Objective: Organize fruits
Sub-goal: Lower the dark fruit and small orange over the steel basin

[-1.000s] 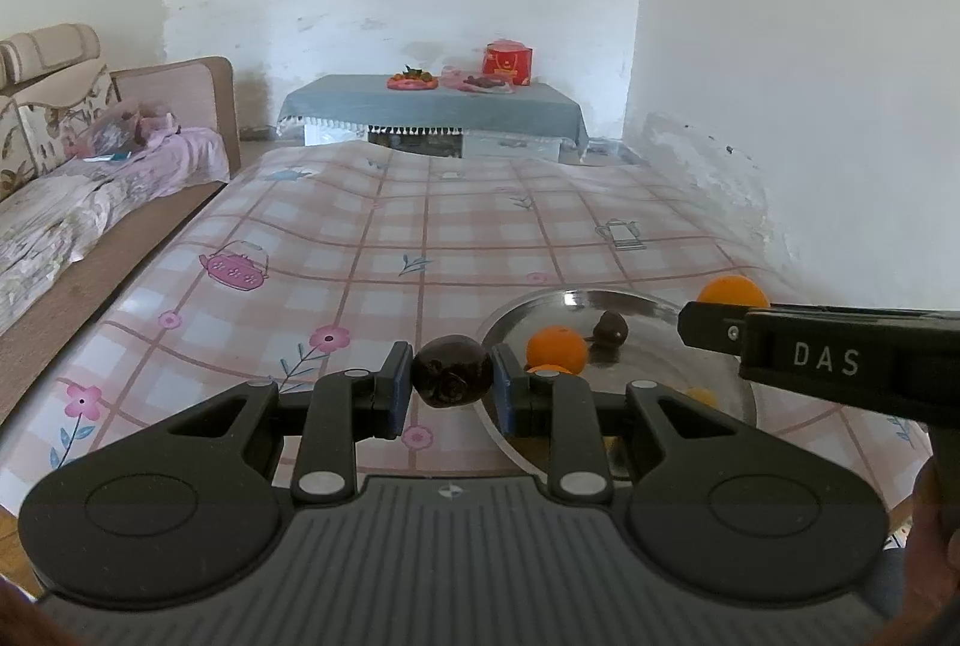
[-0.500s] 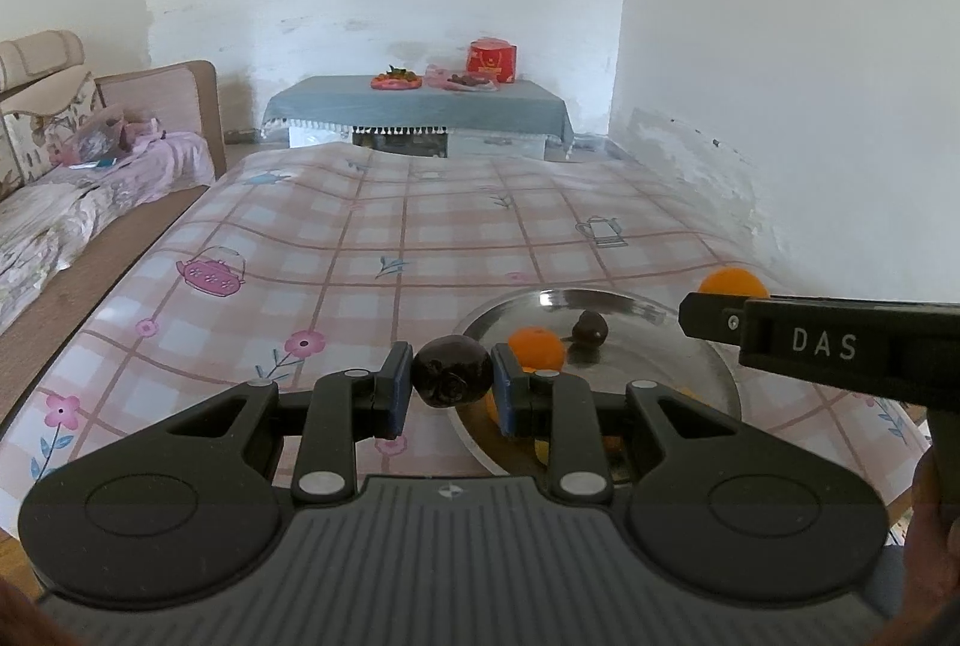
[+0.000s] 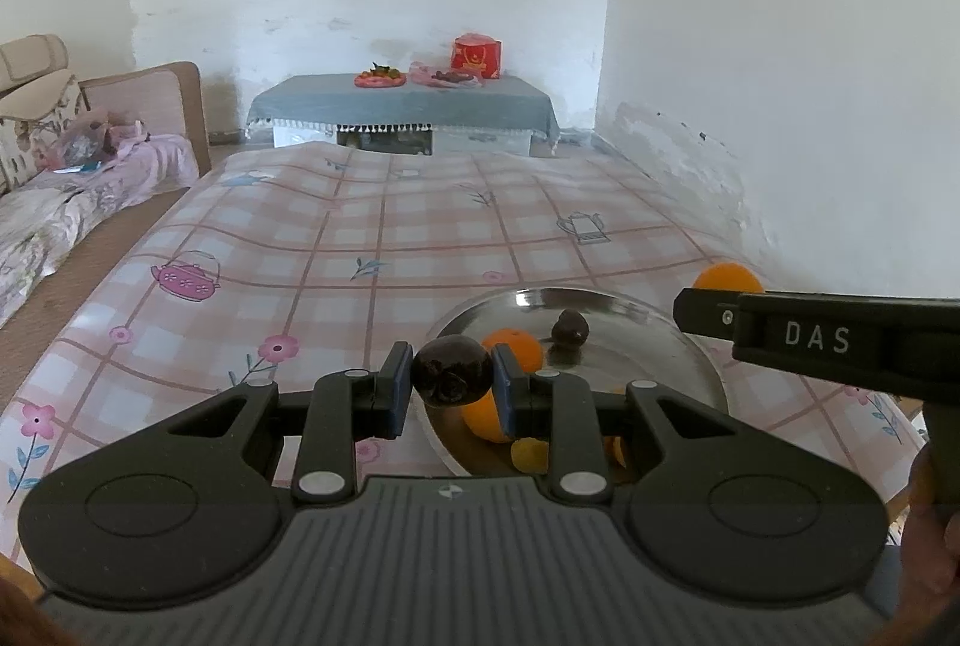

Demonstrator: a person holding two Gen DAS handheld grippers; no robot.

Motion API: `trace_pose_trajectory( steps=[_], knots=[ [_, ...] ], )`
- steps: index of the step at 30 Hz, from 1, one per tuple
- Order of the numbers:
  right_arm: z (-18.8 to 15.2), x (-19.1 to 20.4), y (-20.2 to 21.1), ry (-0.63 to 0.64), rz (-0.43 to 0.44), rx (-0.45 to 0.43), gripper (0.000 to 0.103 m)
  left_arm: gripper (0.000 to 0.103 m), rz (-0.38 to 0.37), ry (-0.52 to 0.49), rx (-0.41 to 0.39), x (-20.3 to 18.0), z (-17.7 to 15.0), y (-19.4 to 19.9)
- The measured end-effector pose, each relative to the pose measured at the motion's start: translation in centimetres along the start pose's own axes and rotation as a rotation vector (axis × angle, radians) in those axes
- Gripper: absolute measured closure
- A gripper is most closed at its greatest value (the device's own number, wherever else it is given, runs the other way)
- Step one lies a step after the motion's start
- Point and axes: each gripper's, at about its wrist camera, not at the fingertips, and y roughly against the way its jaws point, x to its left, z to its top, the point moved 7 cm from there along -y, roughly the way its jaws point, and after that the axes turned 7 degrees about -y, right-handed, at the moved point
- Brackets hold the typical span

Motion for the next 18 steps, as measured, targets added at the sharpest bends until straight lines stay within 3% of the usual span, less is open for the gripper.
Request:
trace_pose_trajectory(
  steps=[18],
  knots=[
    [0.3, -1.9, -1.0, -0.020, -0.026, 0.009, 0.074, 0.072, -0.055, -0.035, 0.018, -1.4, 0.0, -1.1]
  ],
)
